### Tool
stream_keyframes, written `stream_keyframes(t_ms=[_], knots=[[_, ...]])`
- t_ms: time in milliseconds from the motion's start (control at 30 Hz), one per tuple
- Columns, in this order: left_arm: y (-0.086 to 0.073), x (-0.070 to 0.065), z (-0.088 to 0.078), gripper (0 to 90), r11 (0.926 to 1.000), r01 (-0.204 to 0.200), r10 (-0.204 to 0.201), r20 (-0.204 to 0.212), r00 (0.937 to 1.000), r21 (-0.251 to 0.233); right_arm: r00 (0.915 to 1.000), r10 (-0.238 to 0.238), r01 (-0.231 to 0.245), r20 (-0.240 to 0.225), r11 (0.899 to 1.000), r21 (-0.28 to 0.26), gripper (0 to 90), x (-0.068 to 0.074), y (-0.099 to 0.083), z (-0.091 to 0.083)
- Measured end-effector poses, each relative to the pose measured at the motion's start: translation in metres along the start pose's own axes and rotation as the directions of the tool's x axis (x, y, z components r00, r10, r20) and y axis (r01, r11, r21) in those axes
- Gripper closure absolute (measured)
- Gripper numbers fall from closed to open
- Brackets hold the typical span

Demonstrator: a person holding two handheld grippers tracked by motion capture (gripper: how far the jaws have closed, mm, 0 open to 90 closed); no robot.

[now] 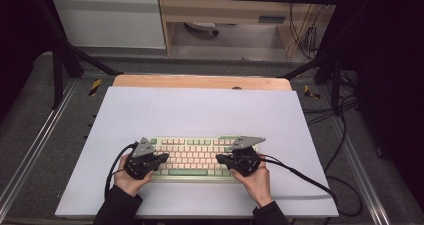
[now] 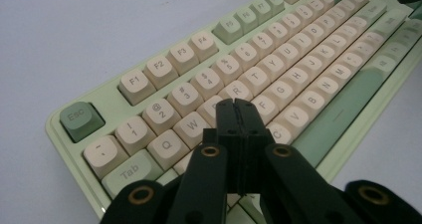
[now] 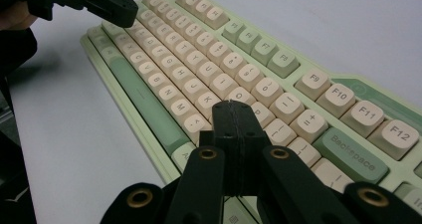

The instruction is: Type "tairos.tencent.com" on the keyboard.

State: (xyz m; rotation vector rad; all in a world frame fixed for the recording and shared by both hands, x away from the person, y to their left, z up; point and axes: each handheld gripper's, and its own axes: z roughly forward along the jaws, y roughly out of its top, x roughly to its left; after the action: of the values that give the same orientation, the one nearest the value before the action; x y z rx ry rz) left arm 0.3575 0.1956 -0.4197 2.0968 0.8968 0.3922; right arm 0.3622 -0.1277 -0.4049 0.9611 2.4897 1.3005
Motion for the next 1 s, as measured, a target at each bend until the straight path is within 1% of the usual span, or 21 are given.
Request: stream_keyframes(t_ms=[200,467,567,600,667,767,900,1000], knots=[[-0.005,0.002,0.008,90.0,0.9998,0.0,0.0,-0.004,1.0,0.02,1.0,0.003,-0.003,-0.005,1.0,-0.007,90.0,-0.001,-0.003,-0.001],[-0.006,0.003,0.008,90.0,0.9999,-0.003,0.003,0.0,1.0,0.012,0.9999,0.008,-0.008,-0.009,1.0,-0.009,90.0,-0.001,-0.003,0.0],[-0.007,0.003,0.01,90.0,0.9998,-0.003,0.003,0.0,1.0,0.022,0.9999,0.004,-0.004,-0.011,1.0,-0.007,90.0,0.0,-0.004,0.001],[-0.008,0.003,0.011,90.0,0.9998,-0.003,0.003,0.002,1.0,0.018,0.9999,0.004,-0.004,-0.013,1.0,-0.006,90.0,0.0,-0.004,0.002],[-0.008,0.003,0.01,90.0,0.9998,-0.004,0.004,0.002,1.0,0.017,0.9999,0.01,-0.01,-0.014,1.0,-0.002,90.0,0.0,-0.005,0.002],[-0.008,0.003,0.009,90.0,0.9999,-0.003,0.003,0.003,1.0,0.016,0.9999,0.005,-0.005,-0.016,1.0,-0.003,90.0,0.0,-0.005,0.003],[-0.007,0.001,0.003,90.0,0.9999,-0.013,0.013,0.009,0.9999,0.004,0.9998,0.008,-0.008,-0.016,1.0,-0.004,90.0,0.001,-0.006,0.005],[-0.008,0.002,0.0,90.0,0.9999,-0.011,0.011,0.009,0.9999,-0.001,0.9998,0.01,-0.01,-0.019,1.0,-0.004,90.0,0.001,-0.006,0.007]])
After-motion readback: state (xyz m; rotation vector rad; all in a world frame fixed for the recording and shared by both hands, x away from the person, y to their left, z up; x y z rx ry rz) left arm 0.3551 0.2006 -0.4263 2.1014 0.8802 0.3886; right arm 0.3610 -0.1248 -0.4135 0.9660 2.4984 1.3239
